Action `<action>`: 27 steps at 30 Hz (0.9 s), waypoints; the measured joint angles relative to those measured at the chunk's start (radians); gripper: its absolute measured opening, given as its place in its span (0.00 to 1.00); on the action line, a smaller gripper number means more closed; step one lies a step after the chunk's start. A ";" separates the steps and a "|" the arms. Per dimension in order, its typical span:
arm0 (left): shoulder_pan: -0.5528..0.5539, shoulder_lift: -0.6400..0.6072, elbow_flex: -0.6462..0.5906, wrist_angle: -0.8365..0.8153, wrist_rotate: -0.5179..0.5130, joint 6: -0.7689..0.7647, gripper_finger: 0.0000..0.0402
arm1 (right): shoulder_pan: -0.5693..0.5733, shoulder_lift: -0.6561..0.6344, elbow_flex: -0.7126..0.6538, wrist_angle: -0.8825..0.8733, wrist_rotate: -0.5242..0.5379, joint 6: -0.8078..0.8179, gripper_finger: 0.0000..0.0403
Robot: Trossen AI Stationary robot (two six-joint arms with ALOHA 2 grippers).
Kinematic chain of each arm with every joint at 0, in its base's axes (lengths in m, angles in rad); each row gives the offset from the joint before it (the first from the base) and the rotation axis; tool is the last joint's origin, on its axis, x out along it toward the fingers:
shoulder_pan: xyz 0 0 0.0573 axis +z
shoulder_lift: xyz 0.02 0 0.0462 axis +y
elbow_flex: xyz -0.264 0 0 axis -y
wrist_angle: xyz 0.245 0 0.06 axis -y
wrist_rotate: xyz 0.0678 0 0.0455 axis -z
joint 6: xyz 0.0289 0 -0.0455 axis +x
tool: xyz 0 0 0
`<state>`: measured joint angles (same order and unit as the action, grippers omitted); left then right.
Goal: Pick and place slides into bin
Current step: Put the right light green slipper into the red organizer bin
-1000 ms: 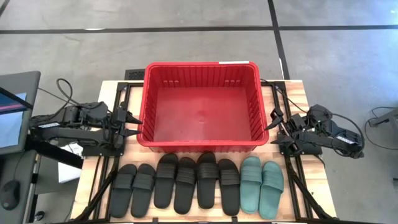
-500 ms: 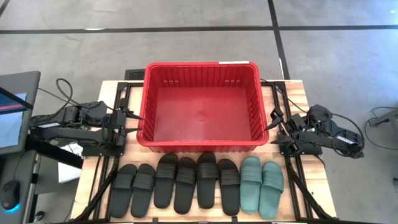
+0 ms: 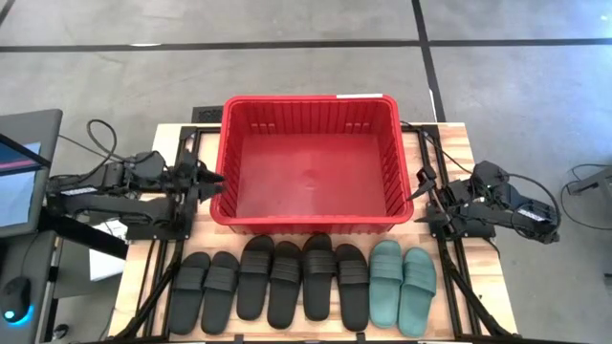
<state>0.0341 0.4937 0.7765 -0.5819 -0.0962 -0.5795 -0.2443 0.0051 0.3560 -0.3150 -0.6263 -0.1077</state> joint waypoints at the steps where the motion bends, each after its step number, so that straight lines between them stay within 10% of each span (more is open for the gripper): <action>1: 0.000 0.008 0.000 0.021 -0.002 -0.024 0.46 | 0.000 0.000 0.001 -0.008 -0.001 -0.002 0.65; 18: -0.001 0.046 0.000 0.245 0.014 -0.104 0.46 | 0.000 0.001 0.000 0.034 0.017 0.015 0.65; 27: 0.000 0.025 0.000 0.220 -0.051 0.031 0.46 | 0.000 0.001 0.000 0.302 0.074 0.293 0.65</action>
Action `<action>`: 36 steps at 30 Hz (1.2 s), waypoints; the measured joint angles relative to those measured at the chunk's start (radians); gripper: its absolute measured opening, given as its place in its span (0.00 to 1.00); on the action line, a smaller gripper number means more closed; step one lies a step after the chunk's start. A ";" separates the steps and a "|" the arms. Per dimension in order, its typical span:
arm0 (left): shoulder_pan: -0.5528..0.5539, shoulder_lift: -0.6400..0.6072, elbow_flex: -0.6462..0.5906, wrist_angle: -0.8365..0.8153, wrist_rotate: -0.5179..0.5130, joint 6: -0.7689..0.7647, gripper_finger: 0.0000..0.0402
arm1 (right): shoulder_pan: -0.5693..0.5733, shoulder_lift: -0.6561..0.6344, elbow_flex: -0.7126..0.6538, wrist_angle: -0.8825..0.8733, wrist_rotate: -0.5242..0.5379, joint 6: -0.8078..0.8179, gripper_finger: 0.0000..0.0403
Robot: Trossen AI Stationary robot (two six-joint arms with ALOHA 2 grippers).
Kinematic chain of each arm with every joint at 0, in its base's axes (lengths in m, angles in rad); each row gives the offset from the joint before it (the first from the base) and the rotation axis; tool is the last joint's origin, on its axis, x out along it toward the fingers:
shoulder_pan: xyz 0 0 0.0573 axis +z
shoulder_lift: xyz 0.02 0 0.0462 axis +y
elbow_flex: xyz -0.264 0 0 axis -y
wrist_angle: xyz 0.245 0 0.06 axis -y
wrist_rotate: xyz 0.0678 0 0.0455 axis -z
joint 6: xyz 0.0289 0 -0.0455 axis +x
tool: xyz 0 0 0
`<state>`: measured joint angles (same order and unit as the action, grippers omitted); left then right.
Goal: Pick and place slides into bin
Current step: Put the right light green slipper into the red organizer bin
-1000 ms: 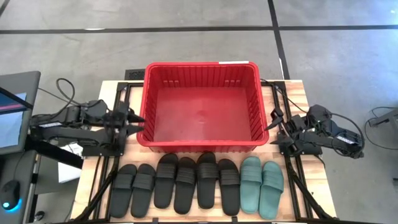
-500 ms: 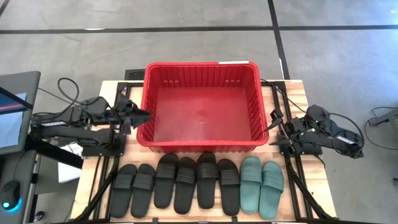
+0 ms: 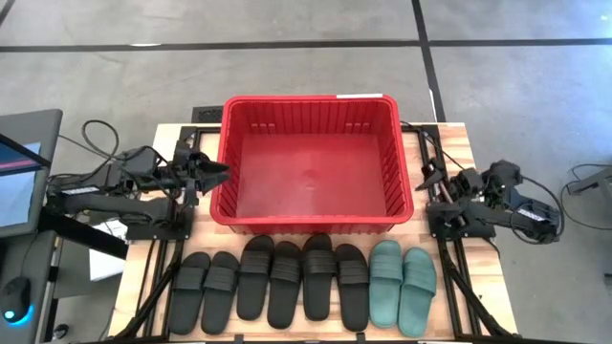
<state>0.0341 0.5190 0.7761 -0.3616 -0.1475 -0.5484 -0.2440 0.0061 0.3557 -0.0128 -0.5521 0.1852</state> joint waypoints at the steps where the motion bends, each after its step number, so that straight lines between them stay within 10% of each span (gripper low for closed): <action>1: 0.000 0.002 0.000 -0.012 0.005 -0.026 0.46 | 0.000 0.000 0.000 0.048 0.014 0.060 0.65; 8: 0.000 0.013 0.000 -0.013 -0.006 -0.087 0.46 | 0.002 -0.001 0.000 0.380 0.176 0.521 0.65; 20: 0.000 0.013 0.000 0.032 0.060 -0.070 0.46 | 0.002 -0.003 0.000 0.487 0.262 0.776 0.65; 36: 0.000 0.024 0.000 0.039 0.099 0.125 0.46 | 0.000 0.009 0.000 0.172 0.332 0.432 0.65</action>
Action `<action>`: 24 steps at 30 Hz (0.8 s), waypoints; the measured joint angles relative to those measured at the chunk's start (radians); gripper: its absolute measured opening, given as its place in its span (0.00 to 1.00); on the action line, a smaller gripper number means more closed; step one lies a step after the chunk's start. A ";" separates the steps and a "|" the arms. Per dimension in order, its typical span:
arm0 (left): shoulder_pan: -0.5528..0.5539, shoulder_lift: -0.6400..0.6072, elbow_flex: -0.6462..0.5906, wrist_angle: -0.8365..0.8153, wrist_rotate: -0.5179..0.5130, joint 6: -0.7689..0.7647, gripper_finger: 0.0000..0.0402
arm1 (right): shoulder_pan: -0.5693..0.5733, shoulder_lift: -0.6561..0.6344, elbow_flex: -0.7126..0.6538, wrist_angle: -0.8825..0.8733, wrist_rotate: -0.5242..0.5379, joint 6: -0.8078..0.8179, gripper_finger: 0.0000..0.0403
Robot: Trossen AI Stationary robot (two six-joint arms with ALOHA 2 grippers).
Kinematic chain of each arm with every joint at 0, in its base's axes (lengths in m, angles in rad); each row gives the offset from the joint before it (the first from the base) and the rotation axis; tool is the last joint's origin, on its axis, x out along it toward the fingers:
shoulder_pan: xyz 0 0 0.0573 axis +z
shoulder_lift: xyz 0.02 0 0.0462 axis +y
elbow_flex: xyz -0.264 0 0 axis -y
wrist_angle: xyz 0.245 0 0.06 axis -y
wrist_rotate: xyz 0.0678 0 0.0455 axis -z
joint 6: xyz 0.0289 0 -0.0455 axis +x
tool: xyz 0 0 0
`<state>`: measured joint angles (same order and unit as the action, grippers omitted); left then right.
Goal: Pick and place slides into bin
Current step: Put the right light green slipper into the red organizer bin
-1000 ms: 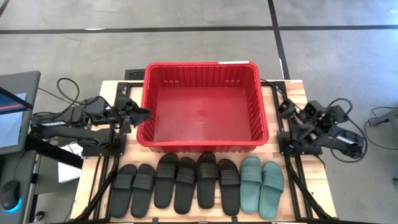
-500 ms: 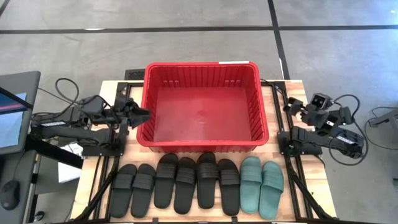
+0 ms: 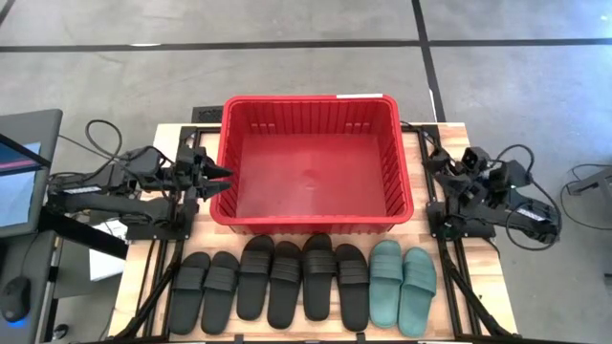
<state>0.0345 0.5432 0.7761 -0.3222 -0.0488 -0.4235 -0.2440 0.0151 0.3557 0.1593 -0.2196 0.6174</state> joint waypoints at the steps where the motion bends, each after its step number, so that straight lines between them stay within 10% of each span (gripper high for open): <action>1: 0.000 0.001 0.000 -0.001 -0.007 -0.002 0.46 | 0.000 0.003 0.000 0.002 0.009 0.013 0.65; 11: -0.002 0.060 0.000 0.024 0.032 -0.081 0.46 | 0.002 0.101 0.002 0.146 0.041 -0.014 0.65; 24: -0.002 0.120 0.000 0.035 0.042 -0.014 0.46 | -0.006 0.215 0.097 -0.139 0.031 -0.150 0.65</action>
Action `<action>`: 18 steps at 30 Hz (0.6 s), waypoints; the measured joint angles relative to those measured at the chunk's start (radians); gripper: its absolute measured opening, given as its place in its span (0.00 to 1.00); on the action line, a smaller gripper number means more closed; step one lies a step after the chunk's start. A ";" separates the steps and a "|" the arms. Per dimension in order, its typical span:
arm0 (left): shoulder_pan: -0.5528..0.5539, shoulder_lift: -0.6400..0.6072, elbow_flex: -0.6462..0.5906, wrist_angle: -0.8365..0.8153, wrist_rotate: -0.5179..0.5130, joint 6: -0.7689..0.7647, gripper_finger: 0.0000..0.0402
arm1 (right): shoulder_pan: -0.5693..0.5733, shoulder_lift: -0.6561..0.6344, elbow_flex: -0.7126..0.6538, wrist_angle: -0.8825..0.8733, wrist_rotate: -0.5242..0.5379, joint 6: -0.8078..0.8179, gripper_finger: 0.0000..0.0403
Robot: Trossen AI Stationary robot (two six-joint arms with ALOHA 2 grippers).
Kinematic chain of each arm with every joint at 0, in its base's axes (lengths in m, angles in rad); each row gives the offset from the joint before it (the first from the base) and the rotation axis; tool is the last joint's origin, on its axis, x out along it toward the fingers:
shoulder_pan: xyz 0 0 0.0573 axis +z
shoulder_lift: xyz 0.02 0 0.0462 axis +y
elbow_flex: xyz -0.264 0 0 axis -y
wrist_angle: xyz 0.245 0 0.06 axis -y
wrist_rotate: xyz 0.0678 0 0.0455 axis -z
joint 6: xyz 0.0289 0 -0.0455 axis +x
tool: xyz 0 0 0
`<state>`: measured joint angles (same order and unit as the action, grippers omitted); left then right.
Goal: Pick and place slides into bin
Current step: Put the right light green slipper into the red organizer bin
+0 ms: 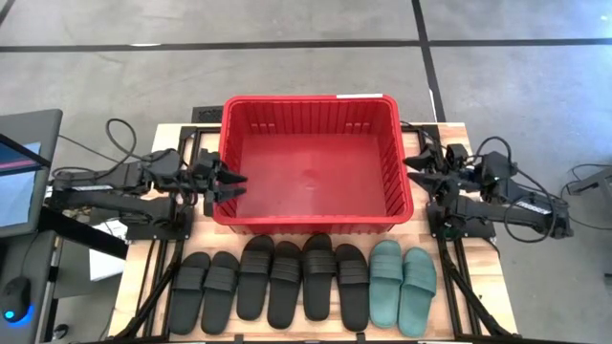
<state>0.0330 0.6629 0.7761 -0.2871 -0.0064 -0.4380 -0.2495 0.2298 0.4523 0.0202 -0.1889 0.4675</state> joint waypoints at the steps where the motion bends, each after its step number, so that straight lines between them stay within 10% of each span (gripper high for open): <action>1: 0.000 -0.004 0.000 -0.003 0.000 0.006 0.46 | 0.001 0.000 0.001 -0.002 -0.012 0.001 0.65; 11: 0.000 -0.039 0.000 -0.066 0.001 0.014 0.46 | 0.001 0.037 0.003 0.019 -0.138 0.131 0.65; 18: 0.000 -0.041 0.000 -0.101 0.003 0.028 0.46 | 0.001 0.143 0.038 0.155 -0.128 -0.061 0.61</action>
<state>0.0330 0.6220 0.7761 -0.3882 -0.0034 -0.4095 -0.2485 0.3727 0.4908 0.1747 -0.3168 0.4066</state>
